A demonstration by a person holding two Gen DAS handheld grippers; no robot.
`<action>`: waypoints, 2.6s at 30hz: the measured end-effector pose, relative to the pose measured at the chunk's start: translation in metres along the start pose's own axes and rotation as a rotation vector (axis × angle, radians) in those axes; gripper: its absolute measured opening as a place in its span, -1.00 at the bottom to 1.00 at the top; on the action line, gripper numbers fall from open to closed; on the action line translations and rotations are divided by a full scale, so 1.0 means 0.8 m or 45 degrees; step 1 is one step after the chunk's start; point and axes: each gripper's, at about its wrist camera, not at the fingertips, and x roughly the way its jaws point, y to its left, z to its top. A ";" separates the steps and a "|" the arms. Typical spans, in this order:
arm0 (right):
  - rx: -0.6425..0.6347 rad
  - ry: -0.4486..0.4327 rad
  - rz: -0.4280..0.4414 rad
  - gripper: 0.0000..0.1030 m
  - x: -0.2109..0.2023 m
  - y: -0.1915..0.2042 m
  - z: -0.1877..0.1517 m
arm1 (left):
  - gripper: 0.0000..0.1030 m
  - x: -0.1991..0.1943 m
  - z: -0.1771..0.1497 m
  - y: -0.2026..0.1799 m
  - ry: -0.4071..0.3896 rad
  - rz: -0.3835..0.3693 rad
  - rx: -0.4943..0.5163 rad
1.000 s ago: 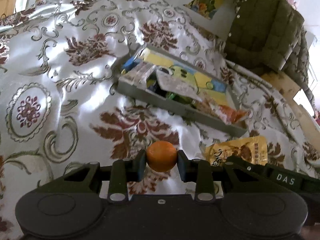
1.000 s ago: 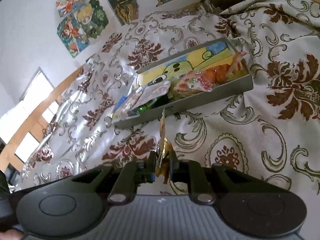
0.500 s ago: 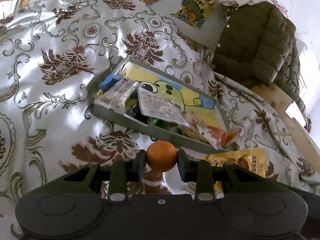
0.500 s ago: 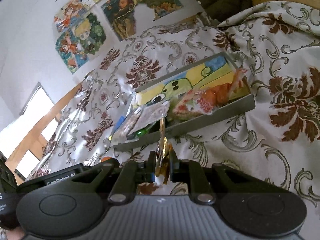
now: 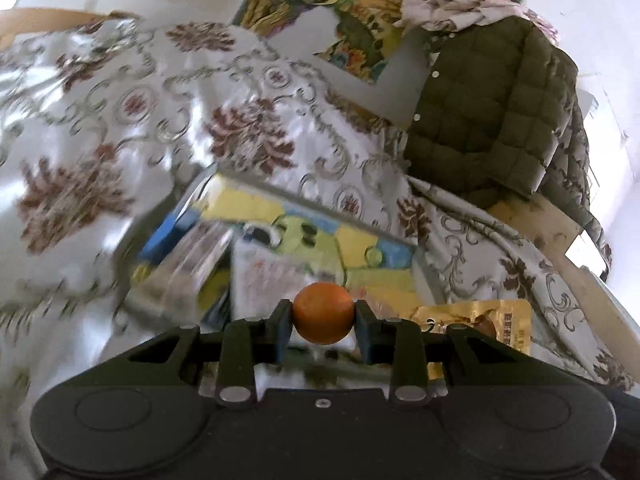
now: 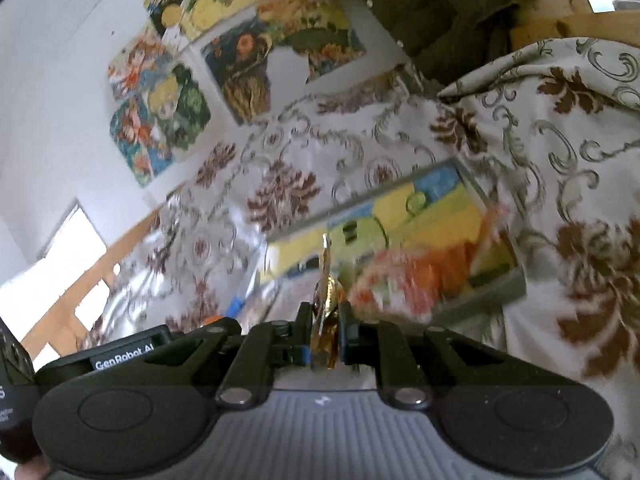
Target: Organize snacks
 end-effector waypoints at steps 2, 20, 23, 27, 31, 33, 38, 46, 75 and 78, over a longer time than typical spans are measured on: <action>0.018 -0.030 0.007 -0.72 0.014 -0.004 0.012 | -0.32 0.020 0.014 -0.006 -0.002 0.003 0.051; 0.069 0.054 -0.072 -0.69 0.109 -0.048 0.033 | -0.32 0.132 0.035 -0.009 0.172 0.092 0.150; 0.085 0.053 -0.099 -0.63 0.112 -0.052 0.036 | -0.32 0.139 0.032 -0.014 0.206 0.109 0.182; 0.059 0.056 -0.179 -0.49 0.115 -0.054 0.039 | -0.32 0.145 0.031 -0.024 0.226 0.124 0.227; 0.047 0.054 -0.203 -0.36 0.112 -0.053 0.044 | -0.31 0.150 0.031 -0.028 0.247 0.134 0.236; 0.022 0.047 -0.224 -0.04 0.108 -0.049 0.048 | -0.31 0.151 0.031 -0.029 0.261 0.136 0.230; 0.029 0.022 -0.228 0.09 0.097 -0.053 0.058 | -0.31 0.152 0.029 -0.032 0.280 0.142 0.228; 0.067 -0.013 -0.244 0.31 0.083 -0.064 0.067 | 0.05 0.142 0.035 -0.037 0.268 0.144 0.202; -0.276 -0.168 -0.262 0.99 -0.044 0.019 0.053 | 0.98 -0.078 0.039 -0.045 -0.035 0.382 0.307; -0.289 -0.178 -0.259 0.99 -0.063 0.024 0.043 | 0.98 -0.103 0.027 -0.045 -0.057 0.400 0.333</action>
